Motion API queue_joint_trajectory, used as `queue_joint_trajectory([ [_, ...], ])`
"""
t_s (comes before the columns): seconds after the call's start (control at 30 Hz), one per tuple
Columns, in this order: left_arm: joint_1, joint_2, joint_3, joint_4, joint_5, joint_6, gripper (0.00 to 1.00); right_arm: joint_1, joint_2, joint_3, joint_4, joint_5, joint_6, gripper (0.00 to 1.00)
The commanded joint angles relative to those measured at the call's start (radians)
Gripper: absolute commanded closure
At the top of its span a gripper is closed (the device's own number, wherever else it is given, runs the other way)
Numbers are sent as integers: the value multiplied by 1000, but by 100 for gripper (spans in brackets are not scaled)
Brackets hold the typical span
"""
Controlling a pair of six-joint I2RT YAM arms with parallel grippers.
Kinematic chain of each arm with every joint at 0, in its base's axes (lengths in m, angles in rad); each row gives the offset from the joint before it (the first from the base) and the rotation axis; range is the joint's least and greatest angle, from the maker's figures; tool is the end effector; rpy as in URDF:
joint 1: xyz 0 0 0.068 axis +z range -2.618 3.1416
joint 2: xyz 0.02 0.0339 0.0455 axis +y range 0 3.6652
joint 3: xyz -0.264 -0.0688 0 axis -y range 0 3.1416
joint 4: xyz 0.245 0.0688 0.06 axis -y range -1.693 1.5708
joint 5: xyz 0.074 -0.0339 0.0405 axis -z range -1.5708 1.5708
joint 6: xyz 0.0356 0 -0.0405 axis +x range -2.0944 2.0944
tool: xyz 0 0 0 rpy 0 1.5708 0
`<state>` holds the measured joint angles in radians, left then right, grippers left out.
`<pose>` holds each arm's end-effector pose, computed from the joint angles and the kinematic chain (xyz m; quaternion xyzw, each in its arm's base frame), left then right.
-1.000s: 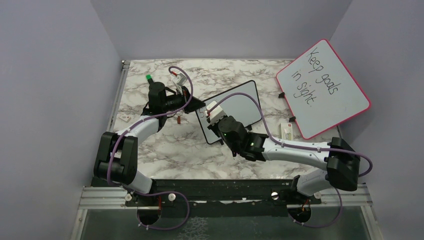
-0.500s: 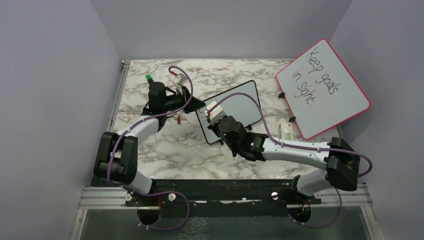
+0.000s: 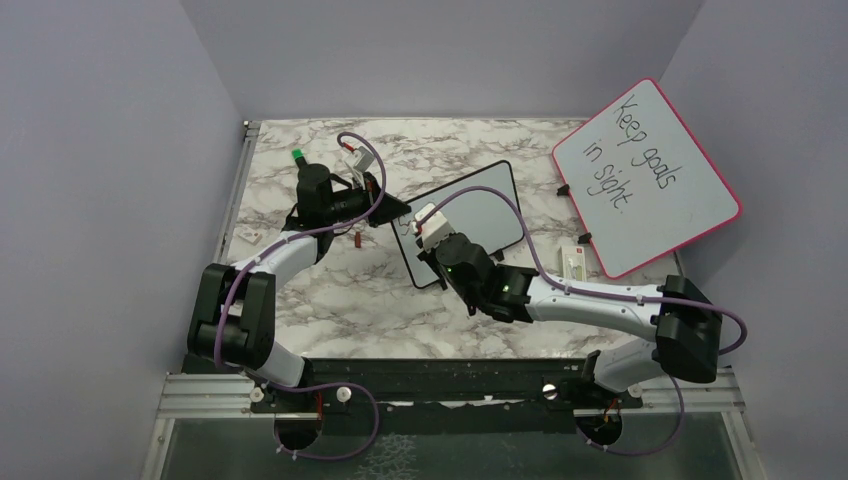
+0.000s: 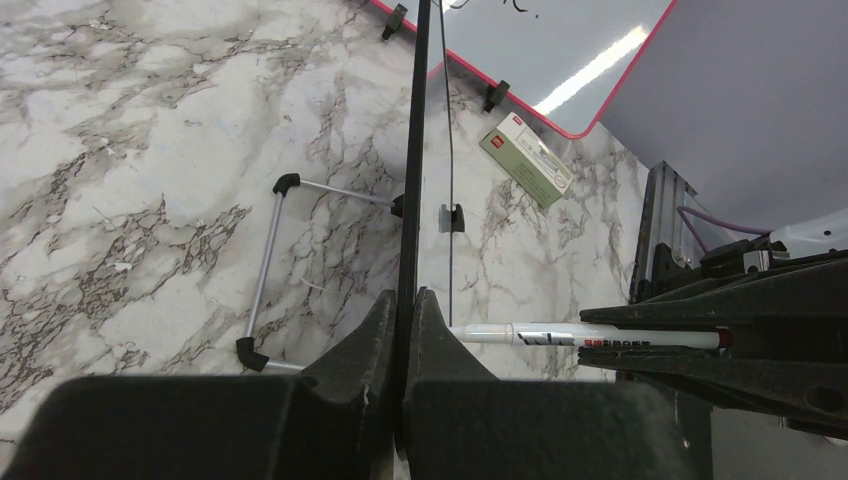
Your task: Write a sentence on the whiteboard
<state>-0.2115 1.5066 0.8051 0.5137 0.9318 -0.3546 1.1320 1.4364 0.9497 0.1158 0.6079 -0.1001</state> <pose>0.3093 -0.0956 0.2469 0.2365 0.7069 -0.4914 0.4504 0.1567 0.2860 0.2761 -0.3171 0.7404 0.0509 0.5905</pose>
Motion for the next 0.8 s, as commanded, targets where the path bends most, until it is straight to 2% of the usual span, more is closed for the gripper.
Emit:
queue_joint_trajectory([
  [0.0, -10, 33, -12, -99, -51, 46, 100, -8, -22, -14, -46, -7, 22, 99],
  [0.37, -9, 33, -12, -101, -53, 46, 100, -8, -18, -13, -54, -37, 31, 99],
  [0.77, -9, 29, -12, -101, -51, 46, 100, -12, -10, -19, 45, 24, 12, 99],
])
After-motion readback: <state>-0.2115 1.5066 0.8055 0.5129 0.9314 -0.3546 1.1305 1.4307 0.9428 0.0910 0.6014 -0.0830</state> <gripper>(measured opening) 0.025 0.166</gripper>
